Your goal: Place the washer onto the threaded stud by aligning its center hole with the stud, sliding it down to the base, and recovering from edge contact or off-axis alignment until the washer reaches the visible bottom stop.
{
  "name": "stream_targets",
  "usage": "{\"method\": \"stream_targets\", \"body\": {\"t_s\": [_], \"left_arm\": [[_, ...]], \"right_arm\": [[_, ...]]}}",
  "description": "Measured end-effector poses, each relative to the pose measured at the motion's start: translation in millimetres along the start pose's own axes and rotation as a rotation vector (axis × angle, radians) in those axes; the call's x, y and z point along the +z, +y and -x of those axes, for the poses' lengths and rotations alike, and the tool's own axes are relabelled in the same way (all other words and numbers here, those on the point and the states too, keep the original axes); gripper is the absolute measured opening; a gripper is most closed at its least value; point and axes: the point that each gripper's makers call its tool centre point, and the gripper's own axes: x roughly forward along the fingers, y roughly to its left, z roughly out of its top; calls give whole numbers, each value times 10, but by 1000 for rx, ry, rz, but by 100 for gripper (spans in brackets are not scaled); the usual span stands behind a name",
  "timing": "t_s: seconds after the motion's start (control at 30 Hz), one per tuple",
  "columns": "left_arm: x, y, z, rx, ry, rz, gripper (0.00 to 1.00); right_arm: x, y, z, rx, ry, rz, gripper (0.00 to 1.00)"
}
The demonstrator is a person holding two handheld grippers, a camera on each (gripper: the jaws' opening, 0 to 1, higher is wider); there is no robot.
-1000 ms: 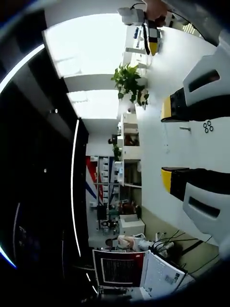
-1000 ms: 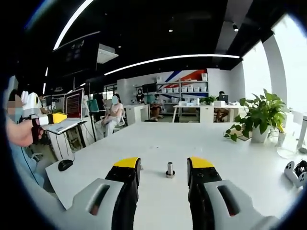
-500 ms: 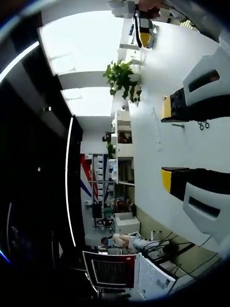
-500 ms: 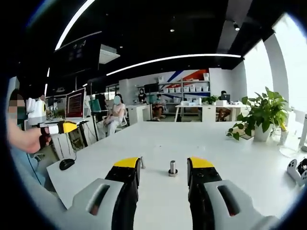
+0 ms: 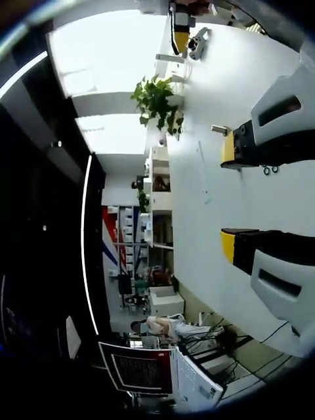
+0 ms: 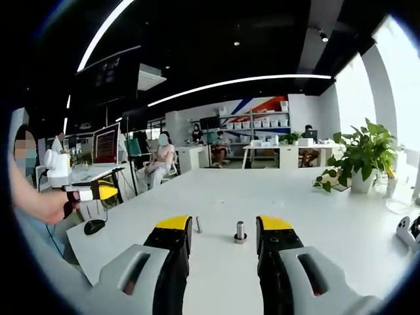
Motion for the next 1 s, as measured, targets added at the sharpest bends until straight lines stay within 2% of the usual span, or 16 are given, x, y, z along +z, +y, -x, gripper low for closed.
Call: {"method": "stream_targets", "body": {"t_s": [0.27, 0.67, 0.77, 1.0], "left_arm": [[-157, -11, -90, 10, 16, 1, 35], [-508, 33, -194, 47, 68, 30, 35], [-609, -9, -254, 35, 88, 22, 35], [-726, -100, -415, 6, 121, 6, 35]], "right_arm": [[9, 5, 3, 3, -9, -7, 41], [55, -53, 18, -18, -41, -18, 41], [57, -54, 20, -21, -44, -22, 41], [54, -68, 19, -27, -47, -20, 41]]}}
